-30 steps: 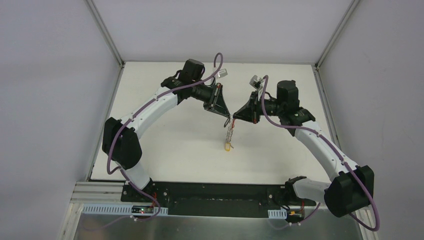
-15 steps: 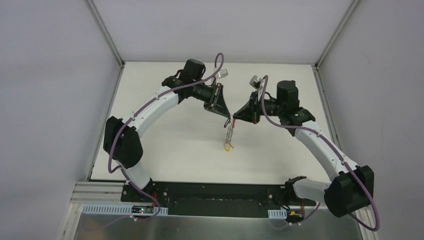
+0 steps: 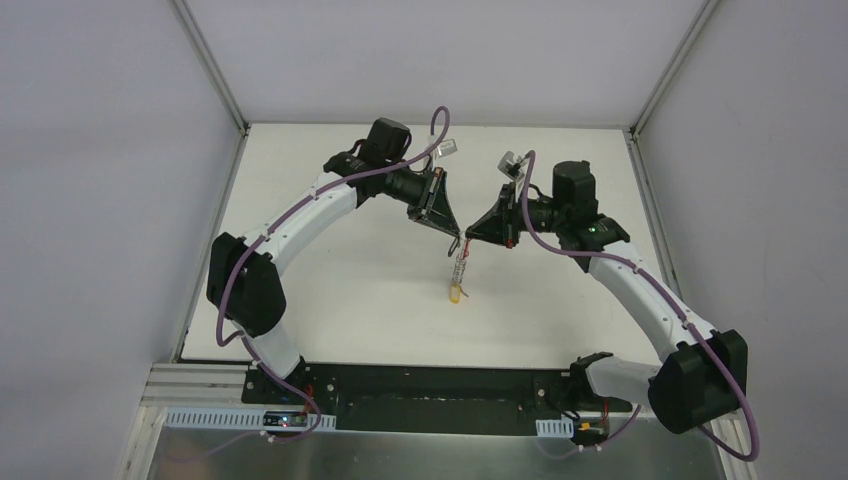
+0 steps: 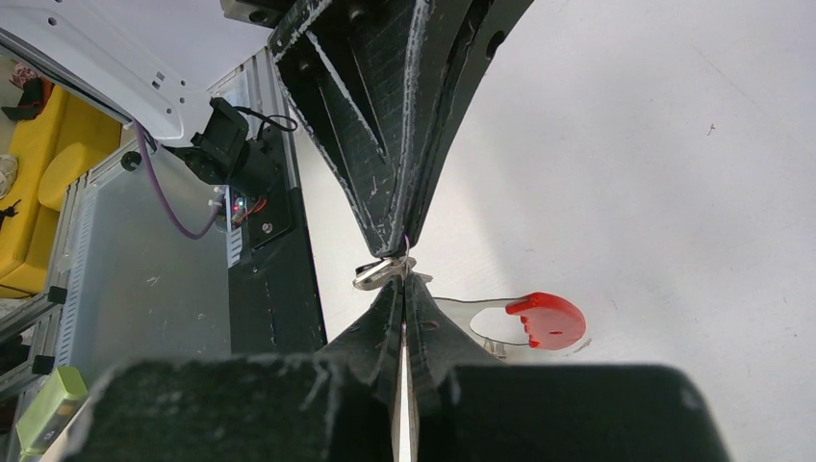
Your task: Put the keys on the keyring
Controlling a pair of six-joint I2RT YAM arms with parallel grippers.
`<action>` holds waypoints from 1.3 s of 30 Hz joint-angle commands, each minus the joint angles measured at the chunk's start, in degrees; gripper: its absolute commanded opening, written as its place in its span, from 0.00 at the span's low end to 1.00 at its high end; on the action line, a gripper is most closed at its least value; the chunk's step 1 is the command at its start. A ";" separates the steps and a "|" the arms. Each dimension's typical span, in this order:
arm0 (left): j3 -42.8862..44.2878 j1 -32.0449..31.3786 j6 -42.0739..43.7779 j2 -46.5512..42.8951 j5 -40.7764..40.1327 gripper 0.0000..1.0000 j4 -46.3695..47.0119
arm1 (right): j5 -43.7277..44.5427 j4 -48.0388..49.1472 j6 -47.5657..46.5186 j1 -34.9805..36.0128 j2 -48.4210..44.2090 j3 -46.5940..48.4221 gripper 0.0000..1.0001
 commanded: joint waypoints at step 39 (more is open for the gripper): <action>-0.60 0.24 3.98 -0.49 0.51 0.00 -2.59 | -1.49 0.85 -0.34 0.12 -1.93 0.58 0.00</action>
